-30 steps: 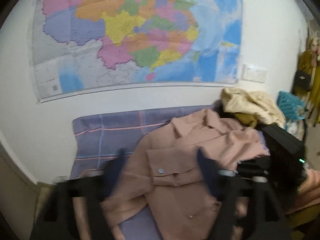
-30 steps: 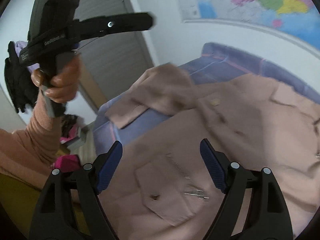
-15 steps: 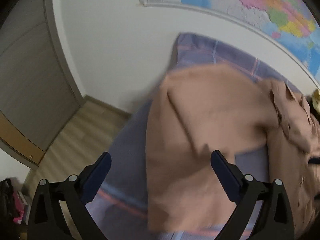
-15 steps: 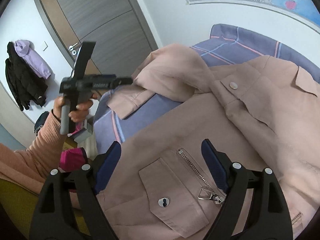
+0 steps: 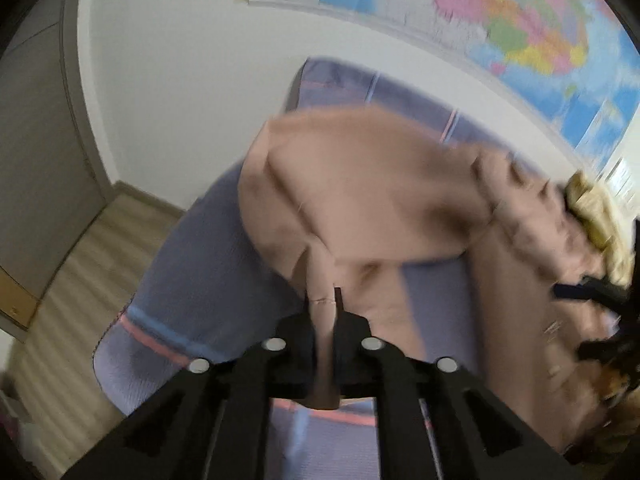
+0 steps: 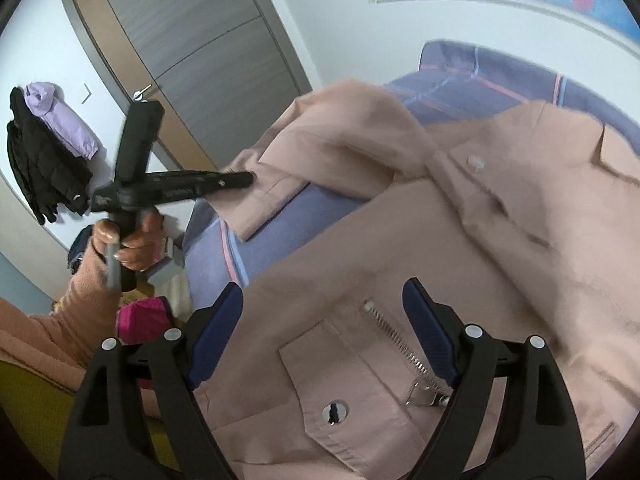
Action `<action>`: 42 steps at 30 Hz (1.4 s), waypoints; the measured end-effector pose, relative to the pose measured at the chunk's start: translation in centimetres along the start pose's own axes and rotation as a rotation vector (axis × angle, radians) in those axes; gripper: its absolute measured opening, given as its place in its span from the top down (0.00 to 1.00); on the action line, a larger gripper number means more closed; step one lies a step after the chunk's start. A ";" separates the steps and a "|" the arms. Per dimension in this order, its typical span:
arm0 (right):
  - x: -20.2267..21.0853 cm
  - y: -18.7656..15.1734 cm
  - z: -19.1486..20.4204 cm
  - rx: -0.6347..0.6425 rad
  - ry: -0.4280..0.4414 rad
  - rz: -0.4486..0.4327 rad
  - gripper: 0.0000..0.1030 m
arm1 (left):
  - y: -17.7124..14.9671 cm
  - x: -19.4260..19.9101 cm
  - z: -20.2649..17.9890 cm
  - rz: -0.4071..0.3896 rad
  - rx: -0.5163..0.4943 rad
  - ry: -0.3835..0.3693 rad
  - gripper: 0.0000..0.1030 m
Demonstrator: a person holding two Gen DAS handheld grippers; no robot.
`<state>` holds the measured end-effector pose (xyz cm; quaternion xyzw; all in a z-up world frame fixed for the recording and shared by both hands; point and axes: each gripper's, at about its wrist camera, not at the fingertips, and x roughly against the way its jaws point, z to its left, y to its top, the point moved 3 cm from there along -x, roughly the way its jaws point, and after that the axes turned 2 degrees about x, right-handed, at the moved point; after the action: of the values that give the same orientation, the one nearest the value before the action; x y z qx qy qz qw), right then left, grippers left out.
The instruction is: Fold large clothes
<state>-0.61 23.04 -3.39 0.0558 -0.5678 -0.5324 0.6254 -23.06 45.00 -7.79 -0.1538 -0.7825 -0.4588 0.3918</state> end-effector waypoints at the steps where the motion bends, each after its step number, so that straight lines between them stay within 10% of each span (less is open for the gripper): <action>1: 0.1 0.4 0.5 0.026 0.001 -0.008 0.21 | 0.6 0.8 -0.4 -0.021 -0.003 -0.018 0.95; 7: -1.9 3.4 5.4 0.210 0.060 -0.077 0.24 | 4.0 4.1 -4.8 -0.055 -0.074 -0.137 0.95; 12: -6.4 5.2 7.4 0.272 -0.096 -0.101 0.29 | 5.5 4.6 -9.1 -0.055 -0.167 -0.190 0.95; 16: -6.3 6.1 5.2 0.155 -0.063 -0.133 0.84 | 6.1 4.9 -10.7 -0.074 -0.203 -0.195 0.88; 19: -1.6 7.1 3.8 0.093 0.062 -0.196 0.86 | 7.1 7.0 -10.5 -0.151 -0.190 -0.265 0.45; 22: 6.1 8.4 0.6 -0.065 0.241 -0.308 0.86 | 7.7 11.7 -10.8 -0.351 -0.216 -0.379 0.34; 26: 17.2 6.5 -6.6 -0.296 0.274 -0.515 0.86 | 7.8 14.3 -11.4 -0.497 -0.228 -0.450 0.21; 34: 23.8 -6.7 -18.4 -0.678 -0.047 -0.554 0.86 | 5.9 0.8 -17.2 -0.170 -0.354 -0.255 0.22; 42: 20.3 -17.0 -23.4 -0.927 -0.081 -0.464 0.84 | 2.0 -9.1 -20.3 0.043 -0.518 -0.061 0.22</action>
<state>2.86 -11.51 -9.85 -0.1232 -0.2686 -0.8544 0.4274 -6.45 30.12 -7.94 -0.2794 -0.6469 -0.6305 0.3254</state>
